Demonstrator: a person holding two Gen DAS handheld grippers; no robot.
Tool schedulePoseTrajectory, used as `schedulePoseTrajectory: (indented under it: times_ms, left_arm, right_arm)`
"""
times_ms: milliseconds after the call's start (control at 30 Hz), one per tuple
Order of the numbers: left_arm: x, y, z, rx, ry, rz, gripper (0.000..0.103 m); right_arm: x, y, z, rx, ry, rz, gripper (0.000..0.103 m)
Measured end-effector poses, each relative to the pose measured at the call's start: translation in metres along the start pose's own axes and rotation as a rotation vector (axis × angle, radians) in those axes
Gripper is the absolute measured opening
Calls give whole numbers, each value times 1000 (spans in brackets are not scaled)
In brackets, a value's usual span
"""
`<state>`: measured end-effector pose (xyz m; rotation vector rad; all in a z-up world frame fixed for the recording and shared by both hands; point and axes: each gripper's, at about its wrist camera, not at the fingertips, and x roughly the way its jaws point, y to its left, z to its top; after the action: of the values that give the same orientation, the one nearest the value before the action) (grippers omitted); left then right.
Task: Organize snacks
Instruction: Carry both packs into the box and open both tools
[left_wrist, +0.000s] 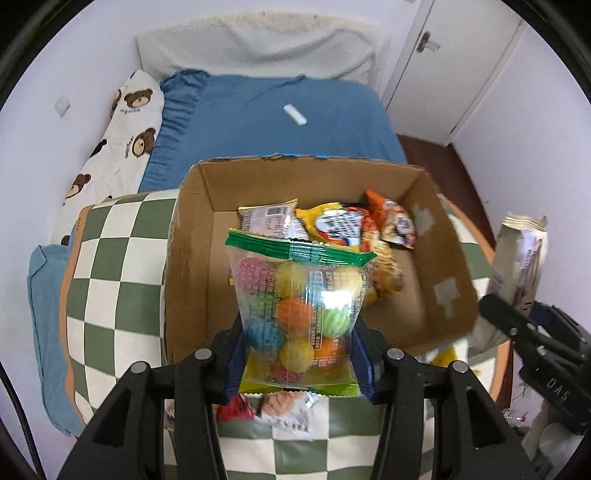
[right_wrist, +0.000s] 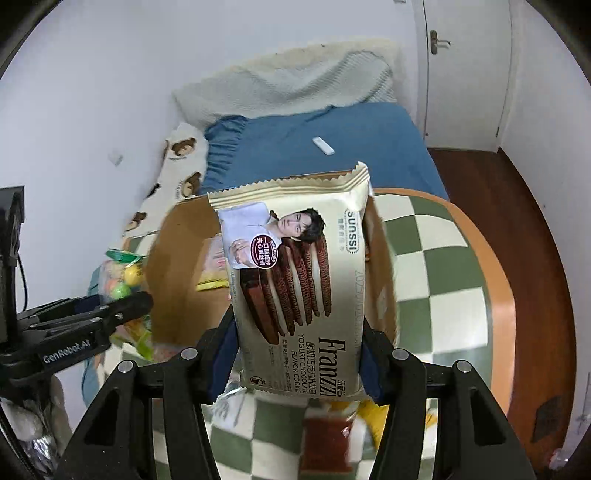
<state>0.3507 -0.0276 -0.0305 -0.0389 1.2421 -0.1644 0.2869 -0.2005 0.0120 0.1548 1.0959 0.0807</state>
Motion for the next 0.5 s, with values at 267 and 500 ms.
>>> schedulePoseTrajectory:
  times_ms: [267,500]
  left_arm:
    - [77,22,22,-23,195,40,46]
    - [104,38,20,-70,277,43,47]
  right_arm:
    - [77,-20,28,5,181,-53,59]
    - [115,-22,28,-3,300,-77,60]
